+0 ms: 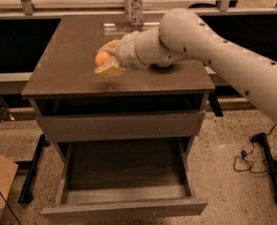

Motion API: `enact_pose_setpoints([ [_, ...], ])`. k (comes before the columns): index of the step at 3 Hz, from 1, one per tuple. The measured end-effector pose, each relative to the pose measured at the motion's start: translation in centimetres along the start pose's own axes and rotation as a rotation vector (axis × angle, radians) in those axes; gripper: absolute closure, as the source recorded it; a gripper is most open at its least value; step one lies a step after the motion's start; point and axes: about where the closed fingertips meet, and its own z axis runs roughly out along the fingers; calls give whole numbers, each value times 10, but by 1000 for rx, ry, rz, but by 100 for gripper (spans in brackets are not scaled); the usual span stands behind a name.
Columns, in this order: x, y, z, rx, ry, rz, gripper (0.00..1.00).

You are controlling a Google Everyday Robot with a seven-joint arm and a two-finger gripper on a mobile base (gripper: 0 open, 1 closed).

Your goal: Pick orange from middle drawer and place on counter

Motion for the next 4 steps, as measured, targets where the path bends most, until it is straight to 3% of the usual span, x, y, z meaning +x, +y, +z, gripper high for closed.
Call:
enact_pose_setpoints([
  [1, 40, -28, 28, 8, 9, 59, 100],
  [2, 84, -52, 47, 44, 43, 152, 82],
  [3, 97, -58, 50, 65, 39, 199, 59],
  [4, 94, -60, 48, 65, 39, 199, 28],
])
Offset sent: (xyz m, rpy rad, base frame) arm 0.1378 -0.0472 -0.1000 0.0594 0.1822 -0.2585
